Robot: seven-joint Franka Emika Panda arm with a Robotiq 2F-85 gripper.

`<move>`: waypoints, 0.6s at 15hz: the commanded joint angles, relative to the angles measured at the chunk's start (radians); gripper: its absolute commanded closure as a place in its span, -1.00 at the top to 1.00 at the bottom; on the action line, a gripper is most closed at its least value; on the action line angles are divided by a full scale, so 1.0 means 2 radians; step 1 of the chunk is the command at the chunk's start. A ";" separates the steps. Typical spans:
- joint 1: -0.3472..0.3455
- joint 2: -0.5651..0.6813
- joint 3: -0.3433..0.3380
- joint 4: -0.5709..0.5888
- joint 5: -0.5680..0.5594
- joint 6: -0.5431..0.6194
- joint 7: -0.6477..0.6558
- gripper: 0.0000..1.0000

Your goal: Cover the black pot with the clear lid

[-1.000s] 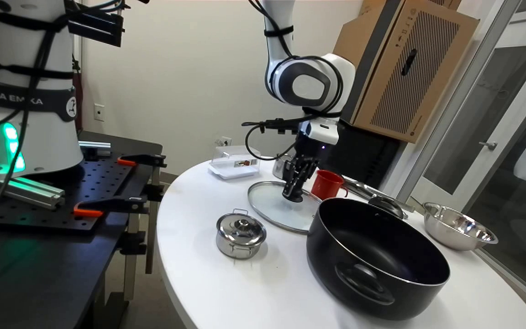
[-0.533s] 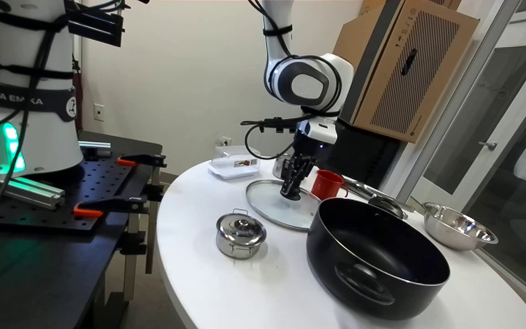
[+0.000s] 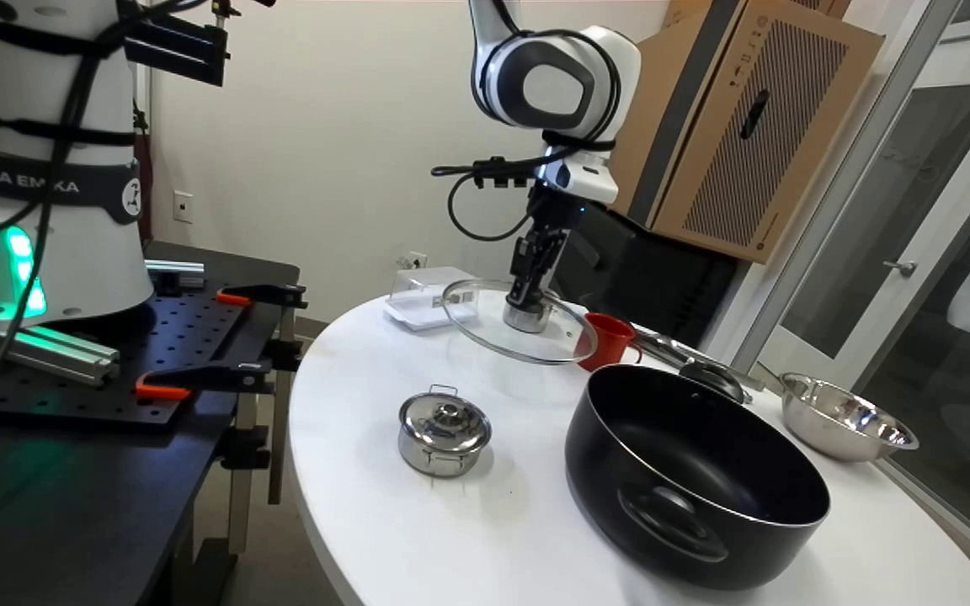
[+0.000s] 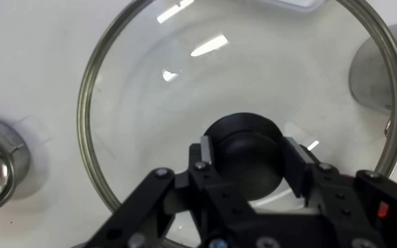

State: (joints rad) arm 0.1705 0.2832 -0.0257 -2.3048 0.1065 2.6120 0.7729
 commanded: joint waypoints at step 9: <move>-0.046 -0.143 0.010 -0.046 0.026 -0.038 -0.064 -0.50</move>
State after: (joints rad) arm 0.1113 0.0686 -0.0108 -2.4059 0.1335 2.5889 0.6774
